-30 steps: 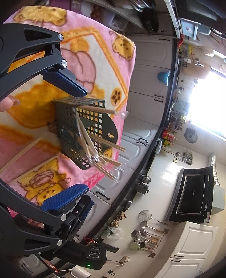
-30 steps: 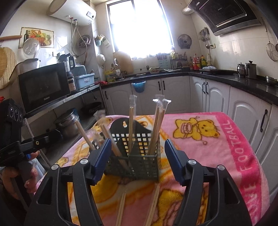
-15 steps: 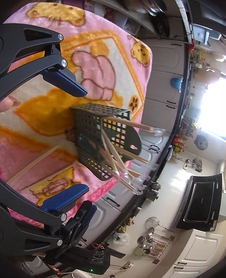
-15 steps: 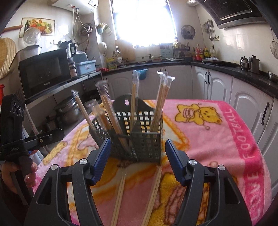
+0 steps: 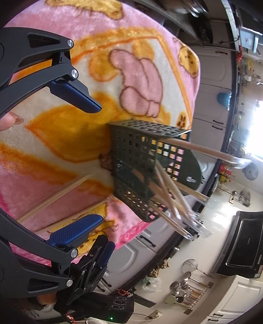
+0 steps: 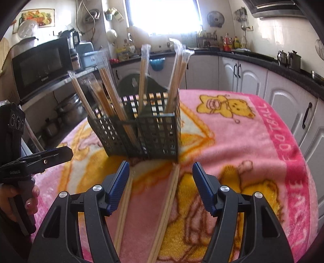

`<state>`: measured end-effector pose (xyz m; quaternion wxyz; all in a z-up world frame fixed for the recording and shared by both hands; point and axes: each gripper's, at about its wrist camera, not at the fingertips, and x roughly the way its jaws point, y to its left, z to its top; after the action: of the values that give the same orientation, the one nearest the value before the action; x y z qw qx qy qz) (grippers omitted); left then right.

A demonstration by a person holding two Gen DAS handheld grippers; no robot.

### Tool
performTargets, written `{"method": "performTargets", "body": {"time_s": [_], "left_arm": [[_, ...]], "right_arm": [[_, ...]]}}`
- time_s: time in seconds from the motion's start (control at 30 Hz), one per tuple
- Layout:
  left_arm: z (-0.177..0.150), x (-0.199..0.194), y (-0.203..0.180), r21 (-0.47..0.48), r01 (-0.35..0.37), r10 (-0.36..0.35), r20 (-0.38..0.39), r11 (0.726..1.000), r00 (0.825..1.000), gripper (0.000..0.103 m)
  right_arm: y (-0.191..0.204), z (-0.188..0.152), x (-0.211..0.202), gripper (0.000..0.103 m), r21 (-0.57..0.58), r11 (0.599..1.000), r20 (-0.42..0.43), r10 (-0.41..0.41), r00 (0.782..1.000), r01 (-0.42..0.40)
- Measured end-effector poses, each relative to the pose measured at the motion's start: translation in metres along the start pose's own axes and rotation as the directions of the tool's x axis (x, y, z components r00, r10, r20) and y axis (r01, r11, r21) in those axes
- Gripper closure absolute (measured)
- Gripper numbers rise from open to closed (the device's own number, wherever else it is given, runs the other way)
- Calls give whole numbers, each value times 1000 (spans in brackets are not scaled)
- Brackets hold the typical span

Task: Organize utensils
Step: 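Lower the left tool beside the caddy and close it while the right tool grasps a chopstick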

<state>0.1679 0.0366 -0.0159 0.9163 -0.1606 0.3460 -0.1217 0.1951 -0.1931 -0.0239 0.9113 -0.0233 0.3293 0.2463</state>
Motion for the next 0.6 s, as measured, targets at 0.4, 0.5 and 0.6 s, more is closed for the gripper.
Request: {"method": "performTargets", "body": {"time_s": [0.4,0.5,0.6], "left_arm": [[-19,42,-6,-24,22,-24,-114,999,993,25],[-22,54,-9,-29,40,-44,-150,999,988,34],[-22,63,-13,-28,51,-55,-176,998,983,43]], "right_arm": [[-21,-16,37,45,36,999,-134,-2,991,7],[-28,-17,47,49,57,998,-163,7,987,2],[-33,-17,57,52,62,998,-185,11,983,0]]}}
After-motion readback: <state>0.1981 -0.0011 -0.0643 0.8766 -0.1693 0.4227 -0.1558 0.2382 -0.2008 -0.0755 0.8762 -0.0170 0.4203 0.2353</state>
